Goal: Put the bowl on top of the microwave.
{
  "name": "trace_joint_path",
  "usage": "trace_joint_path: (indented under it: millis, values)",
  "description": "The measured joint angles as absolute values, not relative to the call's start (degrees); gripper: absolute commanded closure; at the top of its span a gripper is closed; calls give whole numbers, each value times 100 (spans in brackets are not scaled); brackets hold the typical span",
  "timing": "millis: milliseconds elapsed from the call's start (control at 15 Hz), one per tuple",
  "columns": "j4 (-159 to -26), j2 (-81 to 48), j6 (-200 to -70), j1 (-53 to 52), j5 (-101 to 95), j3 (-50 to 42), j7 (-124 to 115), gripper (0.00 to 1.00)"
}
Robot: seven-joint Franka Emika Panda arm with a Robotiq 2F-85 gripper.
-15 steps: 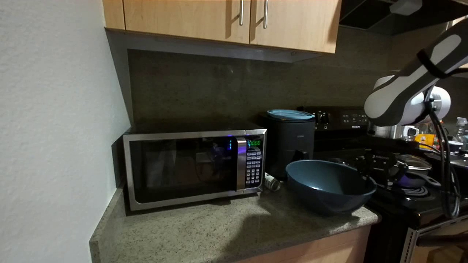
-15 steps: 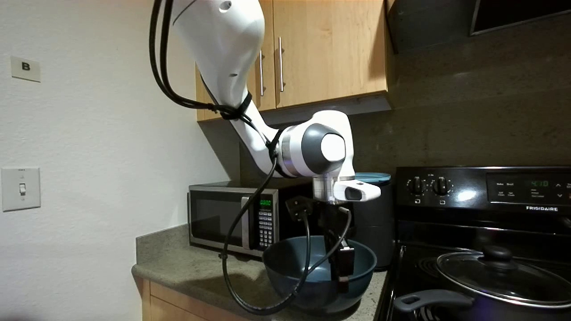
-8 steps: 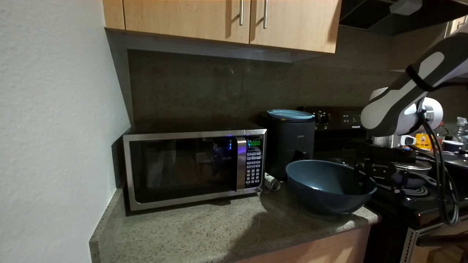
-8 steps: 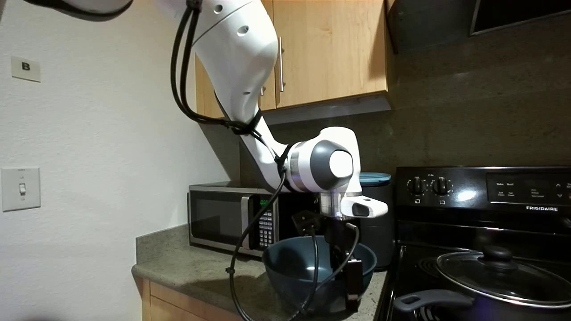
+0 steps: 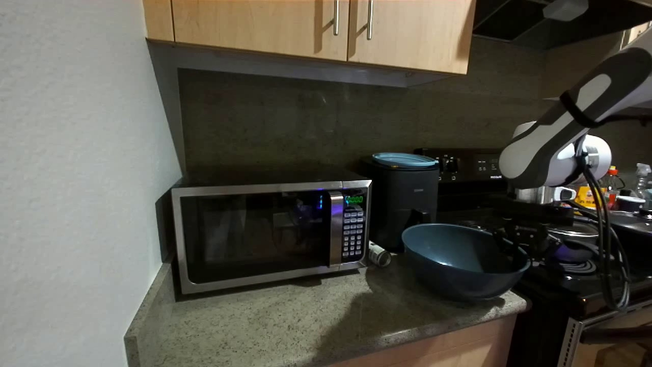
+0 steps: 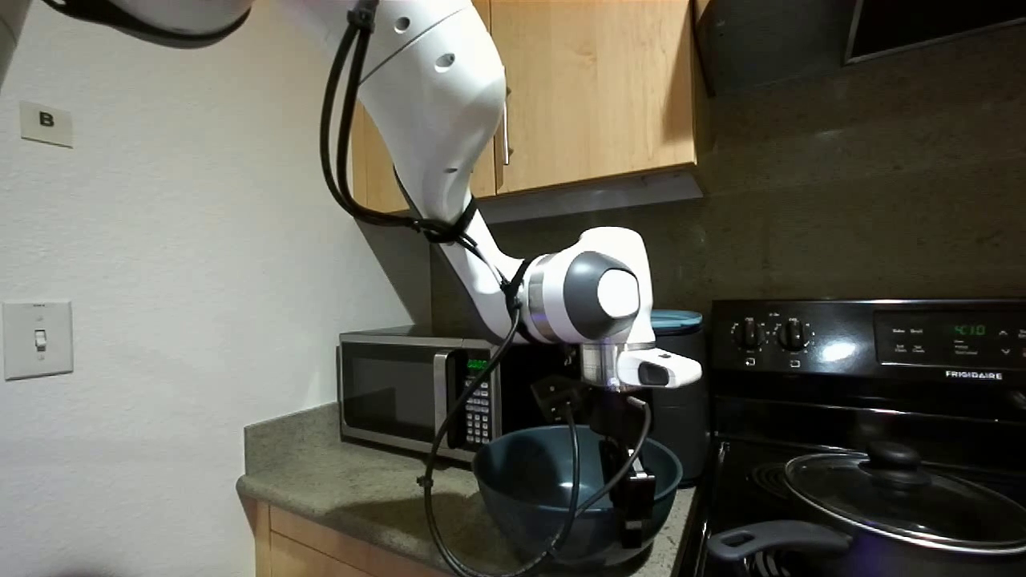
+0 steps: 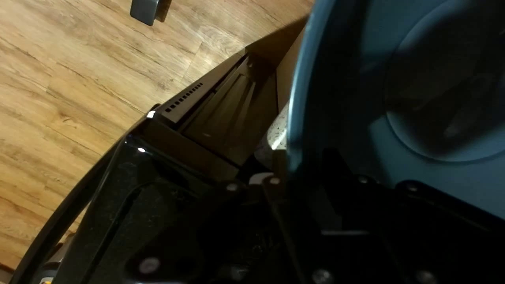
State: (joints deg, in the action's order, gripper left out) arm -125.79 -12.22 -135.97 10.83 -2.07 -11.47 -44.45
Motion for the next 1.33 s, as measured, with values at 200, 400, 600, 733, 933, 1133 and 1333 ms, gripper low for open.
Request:
trace_joint_path:
  millis: [200, 400, 600, 733, 933, 1133, 1333]
  values:
    - [-12549, -1211, -13597, 1082, -147, -1146, -4416, 99]
    - [-12555, -1188, -13583, 1083, -43, -1168, -4370, 97]
    - [-12648, -1003, -13639, 1068, -41, -1173, -4362, 97]
    - [-12852, -652, -13860, 978, -119, -1170, -4363, 97]
    - [-13302, 99, -14240, 798, -472, -1101, -4388, 97]
    - [-13713, 897, -14573, 780, -718, -876, -4547, 97]
    - [-14000, 1569, -14687, 814, -683, -661, -4585, 89]
